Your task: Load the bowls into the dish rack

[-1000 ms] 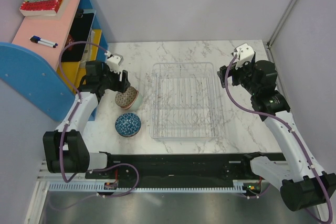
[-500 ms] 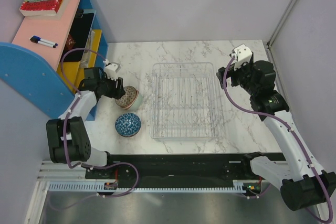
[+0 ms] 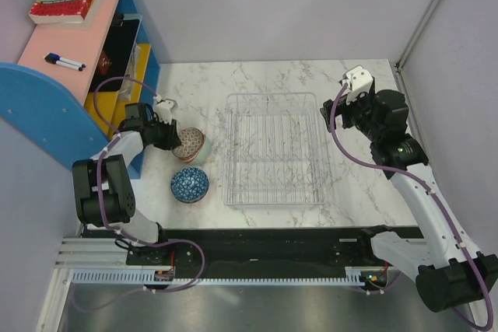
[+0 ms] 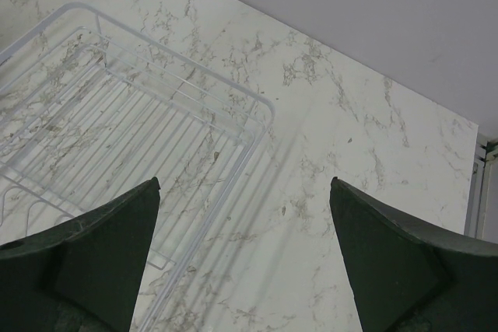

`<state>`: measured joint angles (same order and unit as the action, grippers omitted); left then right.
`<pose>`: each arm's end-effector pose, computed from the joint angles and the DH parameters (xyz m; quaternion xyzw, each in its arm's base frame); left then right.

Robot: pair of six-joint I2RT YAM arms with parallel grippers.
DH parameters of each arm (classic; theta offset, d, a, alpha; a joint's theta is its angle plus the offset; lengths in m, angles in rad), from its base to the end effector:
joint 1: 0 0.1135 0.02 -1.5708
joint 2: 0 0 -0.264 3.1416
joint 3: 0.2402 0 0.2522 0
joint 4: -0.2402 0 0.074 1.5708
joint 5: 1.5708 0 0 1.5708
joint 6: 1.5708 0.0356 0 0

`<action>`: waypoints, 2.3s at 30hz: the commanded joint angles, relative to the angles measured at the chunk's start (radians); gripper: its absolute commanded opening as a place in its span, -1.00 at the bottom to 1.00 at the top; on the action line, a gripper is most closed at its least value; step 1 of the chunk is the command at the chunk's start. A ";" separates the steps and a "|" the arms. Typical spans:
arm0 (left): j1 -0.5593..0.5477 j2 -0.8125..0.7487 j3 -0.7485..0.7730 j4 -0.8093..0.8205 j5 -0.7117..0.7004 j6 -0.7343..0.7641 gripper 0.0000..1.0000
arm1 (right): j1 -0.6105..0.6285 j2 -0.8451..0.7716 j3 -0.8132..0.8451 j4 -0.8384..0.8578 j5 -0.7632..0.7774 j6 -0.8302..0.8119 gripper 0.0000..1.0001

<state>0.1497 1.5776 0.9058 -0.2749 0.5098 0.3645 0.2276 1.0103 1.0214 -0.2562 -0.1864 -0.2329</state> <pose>0.3114 0.0294 0.1867 0.1757 0.9073 -0.1565 0.3483 0.2222 0.0582 0.3734 -0.2349 0.7510 0.0717 0.6129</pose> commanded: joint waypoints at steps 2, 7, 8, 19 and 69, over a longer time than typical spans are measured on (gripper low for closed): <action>0.004 -0.010 0.016 0.023 0.056 0.030 -0.52 | 0.007 0.004 -0.006 0.008 -0.018 -0.006 0.95; 0.004 -0.008 0.030 0.016 0.068 0.027 -0.92 | 0.007 0.007 -0.004 0.008 -0.021 -0.006 0.95; 0.004 -0.005 0.036 0.006 0.073 0.024 -0.93 | 0.007 0.007 -0.003 0.008 -0.021 -0.005 0.95; 0.004 -0.116 0.148 -0.038 0.176 -0.025 -0.96 | 0.006 0.013 0.008 -0.002 -0.024 0.010 0.95; -0.469 -0.334 0.288 0.054 0.420 -0.116 -0.96 | 0.216 0.545 -0.020 0.681 -0.875 0.923 0.95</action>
<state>-0.3000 1.3003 1.1664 -0.2840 0.8925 0.2554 0.4324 1.5406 1.0080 0.4026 -1.0409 0.7105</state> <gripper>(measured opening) 0.127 0.976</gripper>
